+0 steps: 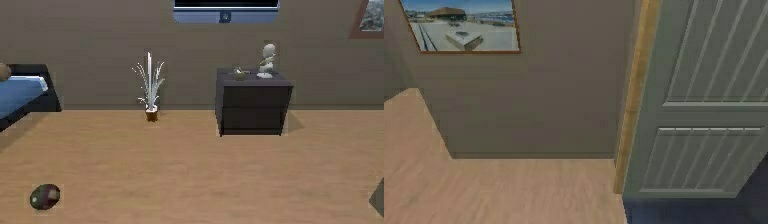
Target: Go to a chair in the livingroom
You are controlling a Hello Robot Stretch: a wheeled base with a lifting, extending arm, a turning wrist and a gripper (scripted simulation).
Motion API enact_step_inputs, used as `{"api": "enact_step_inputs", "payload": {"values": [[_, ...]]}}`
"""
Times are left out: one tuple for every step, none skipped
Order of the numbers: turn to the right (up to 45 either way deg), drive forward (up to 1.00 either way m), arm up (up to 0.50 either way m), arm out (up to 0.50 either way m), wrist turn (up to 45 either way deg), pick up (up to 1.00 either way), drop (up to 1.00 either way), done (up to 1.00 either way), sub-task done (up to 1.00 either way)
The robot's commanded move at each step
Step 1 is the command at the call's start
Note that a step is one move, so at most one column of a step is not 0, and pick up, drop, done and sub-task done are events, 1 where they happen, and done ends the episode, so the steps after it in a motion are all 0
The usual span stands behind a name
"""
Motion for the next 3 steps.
{"api": "enact_step_inputs", "payload": {"values": [[3.0,0.0,0.0,0.0,0.0,0.0,0.0,0.0,0.0],[0.0,0.05,0.0,0.0,0.0,0.0,0.0,0.0,0.0],[45.0,0.0,0.0,0.0,0.0,0.0,0.0,0.0,0.0]]}}
